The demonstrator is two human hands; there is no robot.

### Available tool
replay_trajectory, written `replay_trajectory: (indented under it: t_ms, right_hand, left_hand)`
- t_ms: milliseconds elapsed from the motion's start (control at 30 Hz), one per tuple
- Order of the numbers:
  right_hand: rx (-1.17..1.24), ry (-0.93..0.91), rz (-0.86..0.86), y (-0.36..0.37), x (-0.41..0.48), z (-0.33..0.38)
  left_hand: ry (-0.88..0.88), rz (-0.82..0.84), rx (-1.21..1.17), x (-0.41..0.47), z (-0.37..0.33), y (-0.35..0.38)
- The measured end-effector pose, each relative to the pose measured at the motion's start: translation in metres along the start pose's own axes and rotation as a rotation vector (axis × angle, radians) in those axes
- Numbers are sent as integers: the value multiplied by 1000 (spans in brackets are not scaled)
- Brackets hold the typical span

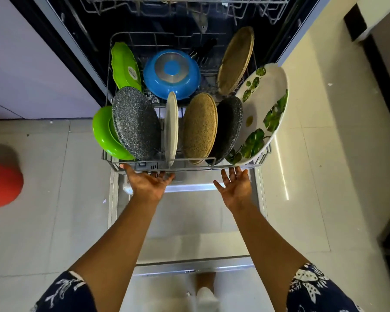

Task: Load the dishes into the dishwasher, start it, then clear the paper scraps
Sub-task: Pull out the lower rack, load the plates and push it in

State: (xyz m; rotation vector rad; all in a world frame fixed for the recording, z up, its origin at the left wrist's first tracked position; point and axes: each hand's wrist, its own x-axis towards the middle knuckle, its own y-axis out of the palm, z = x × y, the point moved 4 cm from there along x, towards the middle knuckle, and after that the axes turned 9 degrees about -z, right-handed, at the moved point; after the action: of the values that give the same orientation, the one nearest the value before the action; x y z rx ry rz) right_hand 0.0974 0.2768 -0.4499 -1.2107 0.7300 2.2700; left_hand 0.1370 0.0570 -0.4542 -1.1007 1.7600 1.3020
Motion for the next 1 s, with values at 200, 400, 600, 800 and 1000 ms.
replay_trajectory:
  t_ms: [200,400,600,800,1000]
  right_hand:
    - [-104,-27,65,50,29,30]
    - [-183,-56,107,96,54,53]
    - [-232,-85,132,131,78,66]
    - [-191,-105,179,158,93,69]
    - [-253,-175,177,192,112,95]
  left_hand:
    - [42,55,3,32,-20,55]
    - [129,102,16,55,-33,96]
    - [148,137,49,77,-50,133]
    - [177,128,105,90,-65,155]
    - [254,124,182,121,-79,189]
